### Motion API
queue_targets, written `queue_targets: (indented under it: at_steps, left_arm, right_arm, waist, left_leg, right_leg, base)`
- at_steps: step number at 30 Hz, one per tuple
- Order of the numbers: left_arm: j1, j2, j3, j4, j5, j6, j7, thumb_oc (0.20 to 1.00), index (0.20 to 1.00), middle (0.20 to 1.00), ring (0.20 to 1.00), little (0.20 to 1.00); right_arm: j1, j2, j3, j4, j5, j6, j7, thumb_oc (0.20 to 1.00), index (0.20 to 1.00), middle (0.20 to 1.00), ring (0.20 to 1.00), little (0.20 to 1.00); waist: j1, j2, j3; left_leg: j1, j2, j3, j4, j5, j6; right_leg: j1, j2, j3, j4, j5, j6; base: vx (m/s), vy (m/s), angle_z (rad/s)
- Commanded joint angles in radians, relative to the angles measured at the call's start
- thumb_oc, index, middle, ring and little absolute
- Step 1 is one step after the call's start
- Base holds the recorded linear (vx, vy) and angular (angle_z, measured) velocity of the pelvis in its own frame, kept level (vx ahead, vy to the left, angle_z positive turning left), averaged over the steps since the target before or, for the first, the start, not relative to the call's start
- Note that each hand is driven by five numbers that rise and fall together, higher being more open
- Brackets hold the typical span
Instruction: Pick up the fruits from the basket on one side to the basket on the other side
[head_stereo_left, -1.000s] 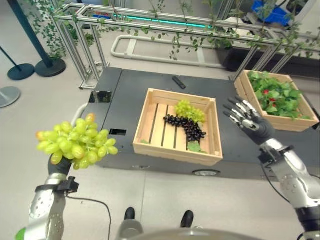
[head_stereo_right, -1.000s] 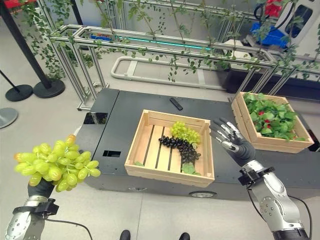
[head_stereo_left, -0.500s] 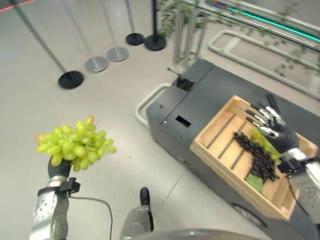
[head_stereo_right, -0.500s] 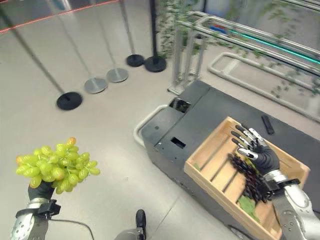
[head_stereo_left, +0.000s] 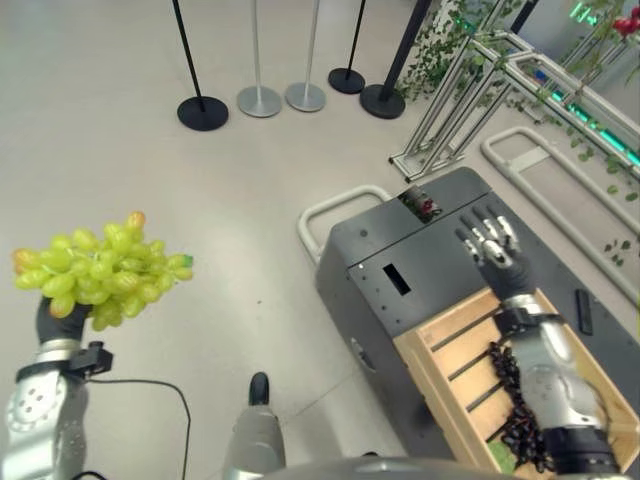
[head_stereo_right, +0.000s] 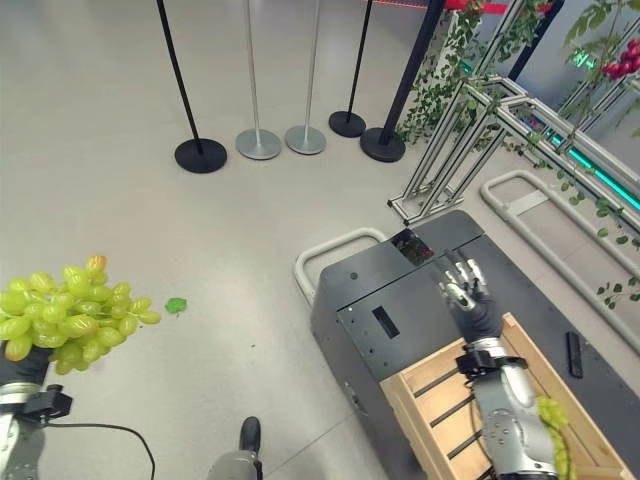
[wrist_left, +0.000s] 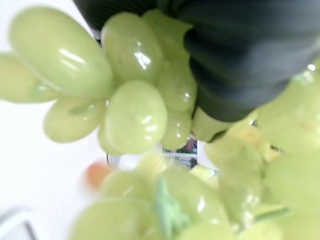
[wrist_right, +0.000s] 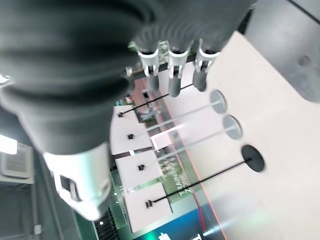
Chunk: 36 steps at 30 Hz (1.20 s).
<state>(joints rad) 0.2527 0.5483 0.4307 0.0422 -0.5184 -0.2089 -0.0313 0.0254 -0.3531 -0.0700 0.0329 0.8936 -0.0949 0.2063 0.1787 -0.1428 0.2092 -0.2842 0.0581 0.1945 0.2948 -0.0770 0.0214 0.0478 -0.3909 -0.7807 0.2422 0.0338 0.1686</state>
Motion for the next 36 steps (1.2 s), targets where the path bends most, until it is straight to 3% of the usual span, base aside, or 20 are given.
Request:
queue_targets:
  at_steps: [1,3,5,6,7,9,12,15,17,19,20,21,23,25,26,28,29,30,31,36]
  left_arm:
    - [-0.07,0.063,0.087,-0.093,0.033,-0.12,0.056,0.2,0.2,0.2,0.2,0.2]
    - [-0.068,0.06,0.081,-0.087,0.044,-0.118,0.05,0.2,0.2,0.2,0.2,0.2]
    - [-0.068,0.048,0.07,-0.081,0.066,-0.107,0.046,0.2,0.2,0.2,0.2,0.2]
    - [-0.068,0.047,0.069,-0.081,0.067,-0.107,0.047,0.2,0.2,0.2,0.2,0.2]
    - [-0.075,0.026,0.043,-0.065,0.069,-0.1,0.041,0.2,0.2,0.2,0.2,0.2]
    - [-0.077,0.011,0.007,-0.08,0.084,-0.088,0.022,0.2,0.2,0.2,0.2,0.2]
    - [-0.082,-0.012,-0.039,-0.077,0.079,-0.085,0.012,0.2,0.2,0.2,0.2,0.2]
    - [-0.092,-0.028,-0.074,-0.077,0.069,-0.086,0.005,0.2,0.2,0.2,0.2,0.2]
    - [-0.108,-0.071,-0.126,-0.043,0.048,-0.093,0.005,0.2,0.2,0.2,0.2,0.2]
    - [-0.099,-0.094,-0.141,-0.049,0.022,-0.1,0.006,0.2,0.2,0.2,0.2,0.2]
    - [-0.099,-0.095,-0.141,-0.049,0.022,-0.1,0.006,0.2,0.2,0.2,0.2,0.2]
    - [-0.102,-0.11,-0.162,-0.038,-0.004,-0.108,0.005,0.2,0.2,0.2,0.2,0.2]
    - [-0.11,-0.116,-0.182,-0.033,-0.023,-0.109,-0.001,0.2,0.2,0.2,0.2,0.2]
    - [-0.112,-0.121,-0.196,-0.028,-0.042,-0.106,-0.011,0.2,0.2,0.2,0.2,0.2]
    - [-0.111,-0.133,-0.212,-0.024,-0.058,-0.103,-0.021,0.2,0.2,0.2,0.2,0.2]
    - [-0.109,-0.14,-0.221,-0.024,-0.057,-0.101,-0.024,0.2,0.2,0.2,0.2,0.2]
    - [-0.118,-0.145,-0.244,-0.02,-0.046,-0.097,-0.025,0.2,0.2,0.2,0.2,0.2]
    - [-0.117,-0.145,-0.243,-0.02,-0.045,-0.097,-0.024,0.2,0.2,0.2,0.2,0.2]
    - [-0.118,-0.152,-0.255,-0.023,-0.032,-0.094,-0.032,0.2,0.2,0.2,0.2,0.2]
    - [-0.115,-0.156,-0.273,-0.021,0.008,-0.083,-0.04,0.2,0.2,0.2,0.2,0.2]
  right_arm:
    - [-0.065,-0.031,-0.025,-0.006,-0.022,-0.065,0.007,1.0,1.0,1.0,1.0,1.0]
    - [-0.052,-0.032,-0.025,-0.004,-0.019,-0.062,0.017,1.0,1.0,1.0,1.0,1.0]
    - [-0.019,-0.028,-0.036,0.005,-0.014,-0.057,0.035,1.0,1.0,1.0,1.0,1.0]
    - [-0.018,-0.028,-0.036,0.005,-0.014,-0.057,0.035,1.0,1.0,1.0,1.0,1.0]
    - [0.005,-0.027,-0.044,0.026,-0.007,-0.058,0.043,1.0,1.0,1.0,1.0,1.0]
    - [0.021,-0.045,-0.058,0.03,0.003,-0.056,0.049,1.0,1.0,1.0,1.0,1.0]
    - [0.041,-0.061,-0.076,0.045,0.02,-0.06,0.045,1.0,1.0,1.0,1.0,1.0]
    - [0.053,-0.074,-0.088,0.041,0.03,-0.064,0.043,1.0,1.0,1.0,1.0,1.0]
    - [0.032,-0.102,-0.097,0.041,0.049,-0.078,0.029,1.0,1.0,1.0,1.0,1.0]
    - [0.015,-0.118,-0.094,0.039,0.045,-0.08,0.024,1.0,1.0,1.0,1.0,1.0]
    - [0.014,-0.12,-0.094,0.04,0.046,-0.08,0.025,1.0,1.0,1.0,1.0,1.0]
    - [0.004,-0.155,-0.091,0.048,0.046,-0.087,0.025,1.0,1.0,1.0,1.0,1.0]
    - [0.017,-0.216,-0.086,0.028,0.018,-0.078,0.036,1.0,1.0,1.0,1.0,1.0]
    - [0.024,-0.258,-0.089,0.018,-0.009,-0.065,0.035,1.0,1.0,1.0,1.0,1.0]
    - [0.061,-0.308,-0.096,-0.01,-0.058,-0.053,0.049,1.0,1.0,1.0,1.0,1.0]
    - [0.079,-0.315,-0.101,-0.021,-0.074,-0.042,0.054,1.0,1.0,1.0,1.0,1.0]
    - [0.114,-0.317,-0.103,-0.031,-0.104,-0.037,0.064,1.0,1.0,1.0,1.0,1.0]
    - [0.115,-0.317,-0.102,-0.033,-0.104,-0.036,0.064,1.0,1.0,1.0,1.0,1.0]
    - [0.146,-0.328,-0.102,-0.05,-0.154,-0.024,0.084,1.0,1.0,1.0,1.0,1.0]
    - [0.136,-0.279,-0.069,-0.015,-0.153,-0.014,0.091,1.0,1.0,1.0,1.0,1.0]
  waist:
    - [0.006,0.054,-0.037]
    - [-0.011,0.053,-0.042]
    - [-0.041,0.045,-0.045]
    - [-0.047,0.047,-0.045]
    - [-0.081,0.034,-0.064]
    - [-0.112,0.036,-0.078]
    - [-0.154,0.032,-0.106]
    - [-0.172,0.03,-0.121]
    - [-0.18,0.088,-0.119]
    - [-0.162,0.125,-0.11]
    - [-0.164,0.127,-0.109]
    - [-0.144,0.152,-0.108]
    - [-0.135,0.167,-0.098]
    - [-0.142,0.165,-0.088]
    - [-0.149,0.171,-0.086]
    - [-0.152,0.172,-0.085]
    - [-0.158,0.174,-0.083]
    - [-0.16,0.175,-0.087]
    - [-0.155,0.172,-0.09]
    - [-0.138,0.145,-0.108]
  left_leg:
    - [0.166,-0.081,-0.11,-0.163,-0.03,-0.06]
    - [0.187,-0.109,-0.128,-0.165,-0.04,-0.052]
    - [0.241,-0.197,-0.207,-0.168,-0.053,-0.029]
    - [0.243,-0.196,-0.214,-0.169,-0.054,-0.03]
    - [0.285,-0.233,-0.278,-0.183,-0.058,-0.027]
    - [0.325,-0.259,-0.366,-0.197,-0.063,-0.014]
    - [0.379,-0.277,-0.506,-0.196,-0.085,0.011]
    - [0.412,-0.266,-0.591,-0.198,-0.095,0.006]
    - [0.438,-0.206,-0.653,-0.168,-0.089,-0.051]
    - [0.43,-0.156,-0.648,-0.155,-0.035,-0.107]
    - [0.432,-0.155,-0.649,-0.157,-0.034,-0.108]
    - [0.42,-0.123,-0.658,-0.139,0.041,-0.154]
    - [0.389,-0.107,-0.625,-0.124,0.114,-0.191]
    - [0.366,-0.112,-0.6,-0.133,0.148,-0.198]
    - [0.338,-0.074,-0.493,-0.168,0.177,-0.195]
    - [0.325,-0.057,-0.443,-0.189,0.174,-0.19]
    - [0.304,-0.02,-0.322,-0.241,0.168,-0.172]
    - [0.316,-0.012,-0.323,-0.244,0.151,-0.177]
    - [0.301,0.01,-0.253,-0.261,0.143,-0.165]
    - [0.29,0.044,-0.173,-0.296,0.126,-0.149]
  right_leg:
    - [-0.164,0.108,0.258,-0.312,0.154,0.056]
    - [-0.185,0.145,0.27,-0.282,0.136,0.041]
    - [-0.256,0.253,0.271,-0.182,0.09,0.034]
    - [-0.256,0.252,0.265,-0.175,0.083,0.035]
    - [-0.293,0.333,0.315,-0.158,0.071,0.014]
    - [-0.36,0.402,0.354,-0.108,0.071,-0.003]
    - [-0.385,0.434,0.418,-0.11,0.078,-0.045]
    - [-0.35,0.417,0.469,-0.151,0.063,-0.068]
    - [-0.311,0.346,0.502,-0.165,0.067,-0.076]
    - [-0.27,0.314,0.494,-0.18,0.056,-0.08]
    - [-0.267,0.315,0.492,-0.181,0.057,-0.08]
    - [-0.212,0.311,0.482,-0.191,0.025,-0.081]
    - [-0.168,0.284,0.445,-0.197,0.011,-0.08]
    - [-0.149,0.247,0.411,-0.205,0.031,-0.082]
    - [-0.103,0.215,0.361,-0.211,0.018,-0.081]
    - [-0.079,0.199,0.329,-0.212,0.011,-0.082]
    - [-0.025,0.168,0.259,-0.217,0.009,-0.072]
    - [-0.014,0.178,0.273,-0.219,-0.013,-0.064]
    - [0.025,0.158,0.22,-0.226,-0.012,-0.058]
    - [0.078,0.141,0.145,-0.238,-0.014,-0.052]
  base:
    - [0.15,0.486,0.94]
    - [0.22,0.342,0.78]
    - [0.38,0.369,1.0]
    - [0.45,0.312,1.44]
    - [0.38,0.174,1.95]
    - [0.41,0.135,1.79]
    - [0.32,-0.067,2.0]
    - [0.34,-0.243,1.86]
    - [0.26,-0.295,1.51]
    - [0.13,-0.203,1.29]
    - [0.19,-0.232,1.01]
    - [0.18,-0.229,0.65]
    - [0.15,-0.236,0.55]
    - [-0.02,-0.103,0.91]
    - [-0.03,-0.093,0.95]
    - [0.07,-0.172,1.47]
    - [0.13,-0.204,1.58]
    - [0.15,-0.253,1.56]
    - [0.12,-0.13,1.02]
    - [0.06,-0.03,0.99]
